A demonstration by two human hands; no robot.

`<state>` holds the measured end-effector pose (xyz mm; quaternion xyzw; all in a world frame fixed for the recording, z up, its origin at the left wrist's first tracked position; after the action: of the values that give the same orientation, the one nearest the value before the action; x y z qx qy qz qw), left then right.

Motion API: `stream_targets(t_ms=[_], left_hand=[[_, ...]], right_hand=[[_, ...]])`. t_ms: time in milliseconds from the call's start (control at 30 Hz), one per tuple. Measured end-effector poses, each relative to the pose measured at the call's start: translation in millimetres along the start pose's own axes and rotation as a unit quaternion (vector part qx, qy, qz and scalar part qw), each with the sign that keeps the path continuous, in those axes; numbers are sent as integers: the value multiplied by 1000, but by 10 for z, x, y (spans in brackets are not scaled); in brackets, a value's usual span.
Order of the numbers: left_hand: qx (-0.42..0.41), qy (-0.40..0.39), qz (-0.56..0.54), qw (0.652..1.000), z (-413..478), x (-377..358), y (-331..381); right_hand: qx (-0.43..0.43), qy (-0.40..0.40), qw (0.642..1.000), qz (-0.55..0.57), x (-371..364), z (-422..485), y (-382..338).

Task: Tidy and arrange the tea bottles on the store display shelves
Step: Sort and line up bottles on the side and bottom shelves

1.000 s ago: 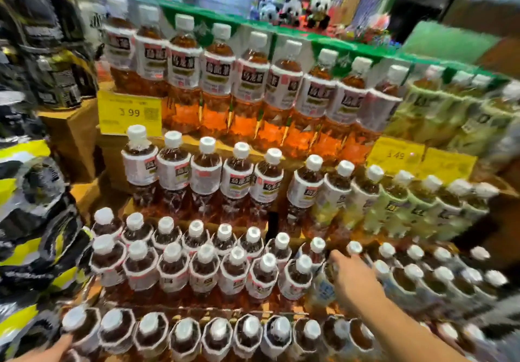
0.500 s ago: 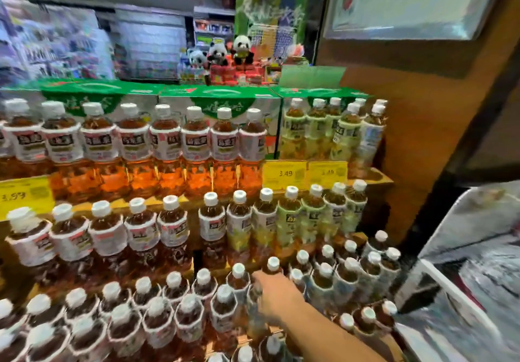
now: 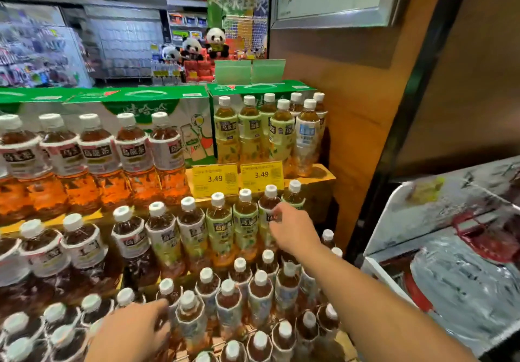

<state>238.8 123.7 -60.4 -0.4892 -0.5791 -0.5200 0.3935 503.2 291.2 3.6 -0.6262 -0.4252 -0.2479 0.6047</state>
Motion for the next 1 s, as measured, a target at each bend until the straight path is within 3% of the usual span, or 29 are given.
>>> stream_targets(t_ms=[67, 200, 267, 333, 400, 533, 667, 800, 1000], left_hand=[[23, 24, 8, 999, 69, 52, 160], [-13, 25, -40, 999, 304, -102, 179], [51, -23, 0, 998, 444, -232, -8], [84, -24, -47, 995, 522, -264, -96], [73, -27, -55, 995, 606, -449, -227], [39, -77, -70, 994, 617, -832, -392], [115, 21, -70, 991, 580, -380, -32], [150, -13, -83, 985, 465, -377, -18], [129, -5, -82, 988, 453, -212, 367]], right_hand=[[0, 7, 1000, -5, 198, 183, 61], [6, 46, 999, 10, 596, 441, 114], [12, 84, 996, 19, 860, 553, 118], [3, 120, 992, 35, 1128, 695, 171], [-19, 148, 985, 81, 1368, 856, 287], [-75, 117, 971, 192, 1497, 1281, 556], [-73, 47, 966, 244, 1349, 1664, 604], [-67, 78, 969, 226, 1392, 1674, 618], [-42, 133, 968, 210, 1524, 1401, 748]])
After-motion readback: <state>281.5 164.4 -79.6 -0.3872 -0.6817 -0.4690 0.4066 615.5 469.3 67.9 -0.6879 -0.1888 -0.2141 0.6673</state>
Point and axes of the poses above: each hand's wrist, its own z-axis towards the middle knuckle, its own x-axis out of the back of the hand, y = z × x, the point moved 9 cm from there along z, towards the middle knuckle, and after that the axes turned 12 degrees about -y, right-handed, at the moved point
